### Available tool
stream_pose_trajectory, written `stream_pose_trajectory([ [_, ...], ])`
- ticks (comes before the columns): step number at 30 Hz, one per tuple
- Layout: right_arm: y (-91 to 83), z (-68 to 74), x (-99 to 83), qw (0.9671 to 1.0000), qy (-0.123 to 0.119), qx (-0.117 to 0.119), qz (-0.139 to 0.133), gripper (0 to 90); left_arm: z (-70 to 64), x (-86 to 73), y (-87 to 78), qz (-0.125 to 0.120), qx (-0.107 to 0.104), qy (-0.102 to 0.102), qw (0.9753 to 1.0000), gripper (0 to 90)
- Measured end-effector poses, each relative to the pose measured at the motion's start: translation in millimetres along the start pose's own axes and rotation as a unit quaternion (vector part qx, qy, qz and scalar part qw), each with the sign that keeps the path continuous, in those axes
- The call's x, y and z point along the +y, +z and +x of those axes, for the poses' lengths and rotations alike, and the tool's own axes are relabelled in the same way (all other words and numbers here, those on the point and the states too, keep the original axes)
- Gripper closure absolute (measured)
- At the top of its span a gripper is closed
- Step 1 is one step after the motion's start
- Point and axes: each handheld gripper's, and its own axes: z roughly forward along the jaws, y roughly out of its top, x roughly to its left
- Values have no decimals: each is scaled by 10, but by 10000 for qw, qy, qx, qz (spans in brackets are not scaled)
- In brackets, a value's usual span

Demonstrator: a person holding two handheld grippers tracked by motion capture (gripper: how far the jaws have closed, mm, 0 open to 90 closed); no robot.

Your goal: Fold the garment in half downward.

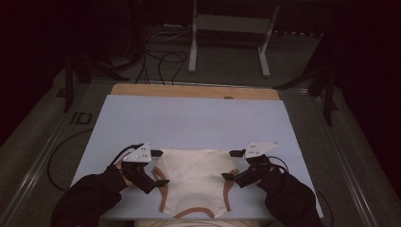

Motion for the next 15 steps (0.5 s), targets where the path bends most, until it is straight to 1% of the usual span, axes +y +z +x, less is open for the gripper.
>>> stream_pose_trajectory([
  [2,-2,-32,15,10000,-12,-34,-4,112,30,12,-9,-34,66,-26,10000,0],
  [3,-4,-46,21,10000,5,-52,-12,112,42,14,-11,-44,135,-25,9999,0],
  [6,-9,-109,35,9999,29,-96,-29,112,104,7,-12,-61,237,-95,9997,0],
  [8,-12,-153,51,9999,39,-147,12,112,153,-2,-13,-77,272,-154,9995,0],
  [9,-13,-170,58,9999,48,-143,23,112,183,-5,-14,-74,333,-189,9992,0],
  [10,-13,-170,58,9999,48,-143,23,112,183,-5,-14,-74,333,-189,9992,0],
  [11,-10,-228,80,9997,24,-226,86,112,241,-11,-21,-103,415,-224,9988,0],
  [14,-8,-289,92,9995,69,-268,123,112,335,-24,-33,-184,549,-378,9976,0],
  [15,-8,-322,94,9995,68,-274,131,111,363,-27,-38,-193,601,-397,9972,0],
])
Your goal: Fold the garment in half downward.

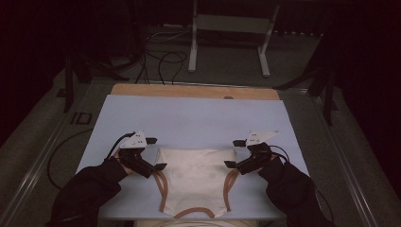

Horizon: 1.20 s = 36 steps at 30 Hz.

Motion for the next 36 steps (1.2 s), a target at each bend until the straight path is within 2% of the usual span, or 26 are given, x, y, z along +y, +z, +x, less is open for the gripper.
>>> stream_pose_trajectory([
  [6,40,-119,-23,9999,126,-69,65,105,133,-14,50,123,47,-76,9999,0],
  [10,75,-171,-35,9998,161,-78,120,105,198,-31,90,197,15,-111,9997,0],
  [15,157,-284,-45,9995,231,-94,198,104,330,-91,167,355,-63,-256,9990,0],
  [19,227,-345,-54,9991,306,-76,280,95,407,-138,232,523,-68,-343,9980,1],
  [22,294,-369,-76,9986,323,-150,390,95,432,-175,290,706,4,-340,9969,26],
  [25,354,-396,-125,9982,368,-55,472,97,449,-222,334,884,-27,-357,9954,56],
  [29,415,-425,-182,9973,393,-91,619,140,465,-269,361,949,51,-403,9947,96],
  [30,440,-449,-222,9966,439,-55,699,214,486,-290,372,989,74,-415,9942,155],
  [31,444,-451,-229,9964,447,-51,714,225,497,-302,380,942,119,-441,9945,155],
  [33,457,-466,-254,9958,455,-66,787,236,516,-306,392,957,99,-452,9943,190],
  [35,461,-481,-272,9951,487,-97,855,299,534,-310,421,989,58,-494,9939,238],
  [36,464,-493,-284,9950,511,-76,852,300,539,-313,434,1023,54,-477,9936,253],
])
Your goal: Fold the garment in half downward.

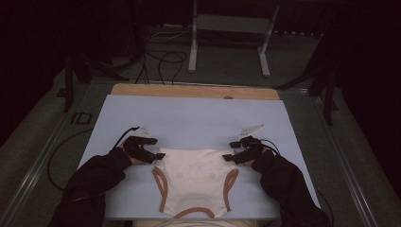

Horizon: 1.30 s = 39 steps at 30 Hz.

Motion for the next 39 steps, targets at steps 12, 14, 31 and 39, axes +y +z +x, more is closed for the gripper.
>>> stream_pose_trajectory([
  [12,30,-59,-68,9997,84,-113,223,503,61,-7,85,109,-147,-70,9998,491],
  [14,22,-60,-64,9996,-10,-104,278,576,61,-5,82,135,-195,-77,9997,526],
  [31,-47,-11,-24,9991,-190,-71,380,857,25,35,69,316,-409,-49,9987,858],
  [39,-115,-50,18,9994,-198,-125,237,857,74,85,-16,194,-293,-122,9993,865],
])
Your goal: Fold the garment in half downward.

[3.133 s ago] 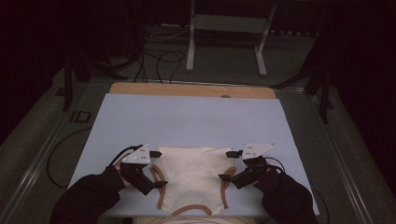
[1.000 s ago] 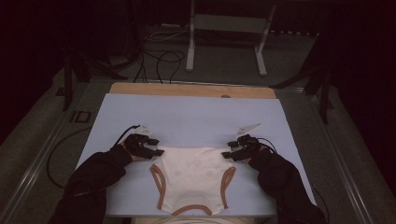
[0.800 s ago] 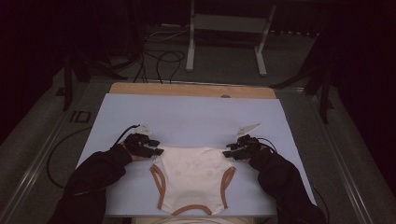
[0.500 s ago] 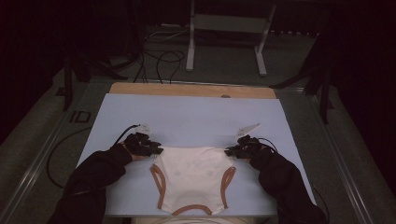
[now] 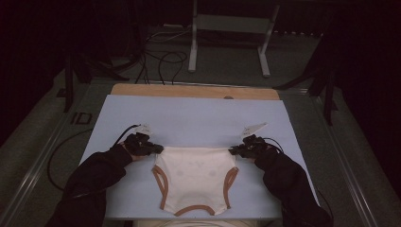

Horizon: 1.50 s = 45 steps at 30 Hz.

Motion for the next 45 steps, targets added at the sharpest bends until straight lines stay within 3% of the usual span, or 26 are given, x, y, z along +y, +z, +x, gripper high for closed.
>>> stream_pose_trajectory([
  [18,33,-237,234,9993,156,-263,-202,858,172,193,-55,-295,494,5,9983,864],
  [39,75,-541,410,9976,389,-548,-172,858,400,432,21,-493,733,-85,9961,864],
  [45,100,-624,458,9971,461,-586,-177,858,496,465,58,-449,780,-94,9959,864],
])
